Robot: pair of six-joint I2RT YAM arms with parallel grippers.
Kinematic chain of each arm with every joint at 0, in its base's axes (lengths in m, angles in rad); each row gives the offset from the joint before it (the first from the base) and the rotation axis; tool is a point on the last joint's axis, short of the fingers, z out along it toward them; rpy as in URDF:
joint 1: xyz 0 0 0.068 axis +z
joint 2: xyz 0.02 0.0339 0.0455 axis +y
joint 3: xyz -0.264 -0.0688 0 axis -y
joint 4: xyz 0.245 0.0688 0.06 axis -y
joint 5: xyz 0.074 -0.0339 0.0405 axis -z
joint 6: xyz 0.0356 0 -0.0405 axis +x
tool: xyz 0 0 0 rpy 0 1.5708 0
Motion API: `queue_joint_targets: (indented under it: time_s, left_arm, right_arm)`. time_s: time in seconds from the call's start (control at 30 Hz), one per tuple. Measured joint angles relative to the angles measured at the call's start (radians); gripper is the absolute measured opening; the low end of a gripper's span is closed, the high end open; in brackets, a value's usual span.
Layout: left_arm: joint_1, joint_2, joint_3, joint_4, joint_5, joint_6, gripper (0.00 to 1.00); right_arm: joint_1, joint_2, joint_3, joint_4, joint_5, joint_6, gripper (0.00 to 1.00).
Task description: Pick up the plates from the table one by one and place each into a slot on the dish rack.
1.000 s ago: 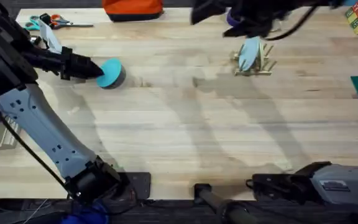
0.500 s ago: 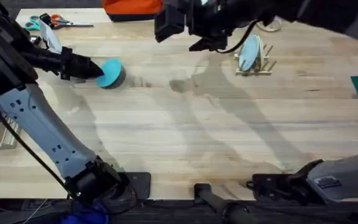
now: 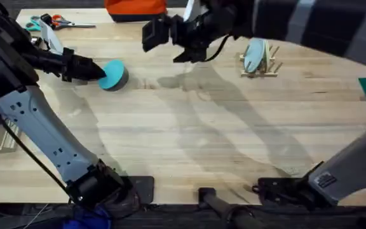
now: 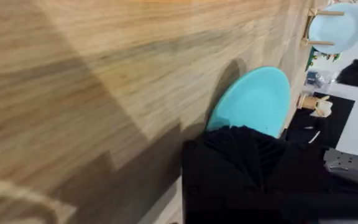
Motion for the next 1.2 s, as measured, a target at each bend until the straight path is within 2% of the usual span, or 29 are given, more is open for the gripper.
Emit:
queue_joint_targets:
  time_s: [0.33,0.7,1.2]
  left_arm:
    - [0.000,0.000,0.000,0.000,0.000,0.000,0.041]
    - [0.000,0.000,0.000,0.000,0.000,0.000,0.041]
    - [0.000,0.000,0.000,0.001,0.000,0.000,0.042]
  right_arm:
    - [0.062,0.076,0.000,0.096,-0.015,0.048,0.994]
    - [0.087,0.130,0.000,0.151,-0.018,0.079,0.995]
    - [0.181,0.324,0.000,0.549,-0.018,0.194,0.993]
